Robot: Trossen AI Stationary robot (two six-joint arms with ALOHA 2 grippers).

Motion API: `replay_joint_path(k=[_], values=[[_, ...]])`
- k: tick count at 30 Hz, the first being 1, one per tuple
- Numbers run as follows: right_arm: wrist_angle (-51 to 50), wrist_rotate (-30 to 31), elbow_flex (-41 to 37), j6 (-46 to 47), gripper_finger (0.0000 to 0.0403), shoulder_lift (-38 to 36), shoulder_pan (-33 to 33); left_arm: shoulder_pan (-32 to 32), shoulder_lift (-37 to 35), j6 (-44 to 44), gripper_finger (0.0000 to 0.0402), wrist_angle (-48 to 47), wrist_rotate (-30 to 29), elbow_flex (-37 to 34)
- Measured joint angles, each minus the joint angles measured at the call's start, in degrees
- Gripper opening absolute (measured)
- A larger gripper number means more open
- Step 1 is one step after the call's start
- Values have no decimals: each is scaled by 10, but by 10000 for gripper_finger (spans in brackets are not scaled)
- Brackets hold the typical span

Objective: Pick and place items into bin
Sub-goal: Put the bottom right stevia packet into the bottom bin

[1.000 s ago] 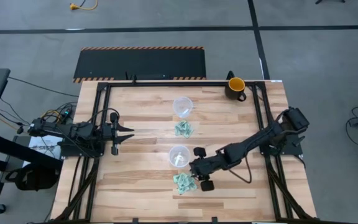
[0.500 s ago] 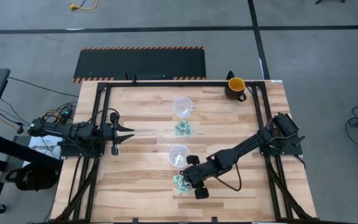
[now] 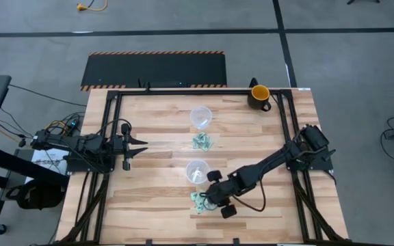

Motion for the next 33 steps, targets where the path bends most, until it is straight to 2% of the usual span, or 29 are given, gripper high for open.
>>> replay_joint_path(k=[11,20,33], values=[[13,70,0,-44,113,3,25,0,0,0,84,0,0,0],[35,76,0,-88,113,3,25,0,0,0,84,0,0,0],[44,76,0,-88,113,3,24,0,0,0,84,0,0,0]])
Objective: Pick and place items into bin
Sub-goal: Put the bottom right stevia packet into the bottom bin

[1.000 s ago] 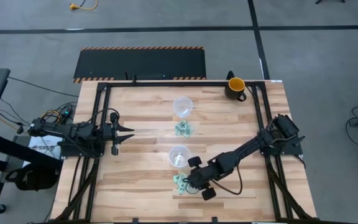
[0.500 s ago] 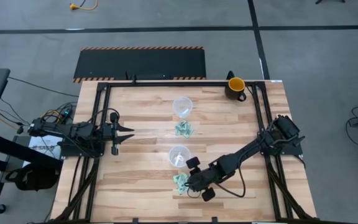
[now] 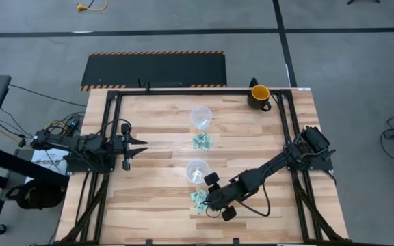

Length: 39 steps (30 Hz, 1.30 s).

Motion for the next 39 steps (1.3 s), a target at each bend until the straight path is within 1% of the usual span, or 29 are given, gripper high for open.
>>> replay_joint_path(k=[9,14,17,22,24,30,34,39], values=[[0,0,0,0,113,1,0,0,0,0,84,0,0,0],[29,-2,0,-22,113,35,0,0,0,0,84,0,0,0],[31,4,-1,-30,113,46,3,0,0,0,84,0,0,0],[37,34,0,-30,113,41,4,0,0,0,84,0,0,0],[51,38,0,-32,113,39,4,0,0,0,84,0,0,0],[48,41,0,-36,111,41,4,0,0,0,84,0,0,0],[49,41,0,-36,94,42,4,0,0,0,84,0,0,0],[49,41,0,-36,53,42,4,0,0,0,84,0,0,0]])
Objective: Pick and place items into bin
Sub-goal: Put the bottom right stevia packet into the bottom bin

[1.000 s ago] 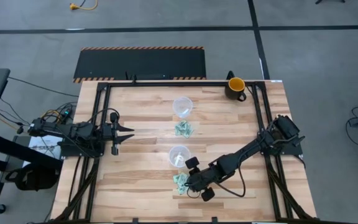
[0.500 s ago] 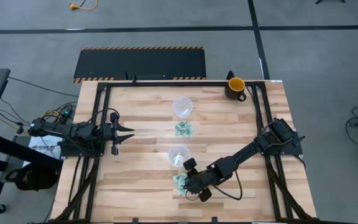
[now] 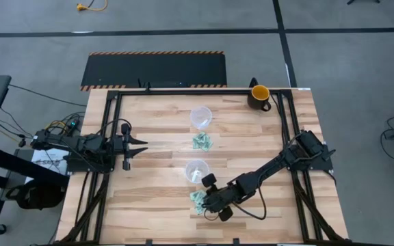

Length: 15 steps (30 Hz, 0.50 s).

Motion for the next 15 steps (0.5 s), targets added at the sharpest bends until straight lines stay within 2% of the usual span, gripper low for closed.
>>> replay_joint_path(k=[6,15], values=[[2,0,0,0,5,0,0,0,0,0,84,0,0,0],[-8,0,10,0,2,-1,1,0,0,0,84,0,0,0]])
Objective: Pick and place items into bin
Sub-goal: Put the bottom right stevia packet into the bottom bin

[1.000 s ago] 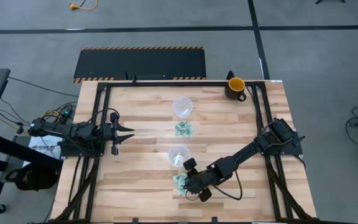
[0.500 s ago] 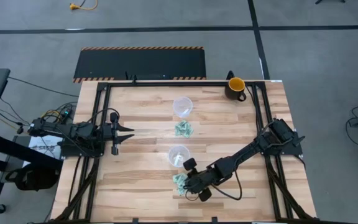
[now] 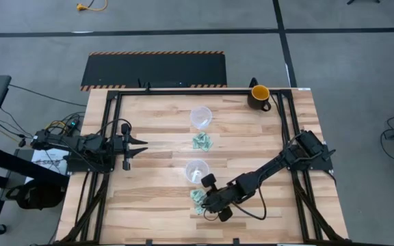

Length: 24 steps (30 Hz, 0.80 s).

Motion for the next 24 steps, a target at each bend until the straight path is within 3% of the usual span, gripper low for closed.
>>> replay_joint_path(k=[14,20,24], values=[[-180,7,131,-10,1,-1,2,0,0,0,84,0,0,0],[-258,79,184,-29,0,-1,-7,0,0,0,84,0,0,0],[-298,87,218,-41,0,-1,-22,0,0,0,84,0,0,0]])
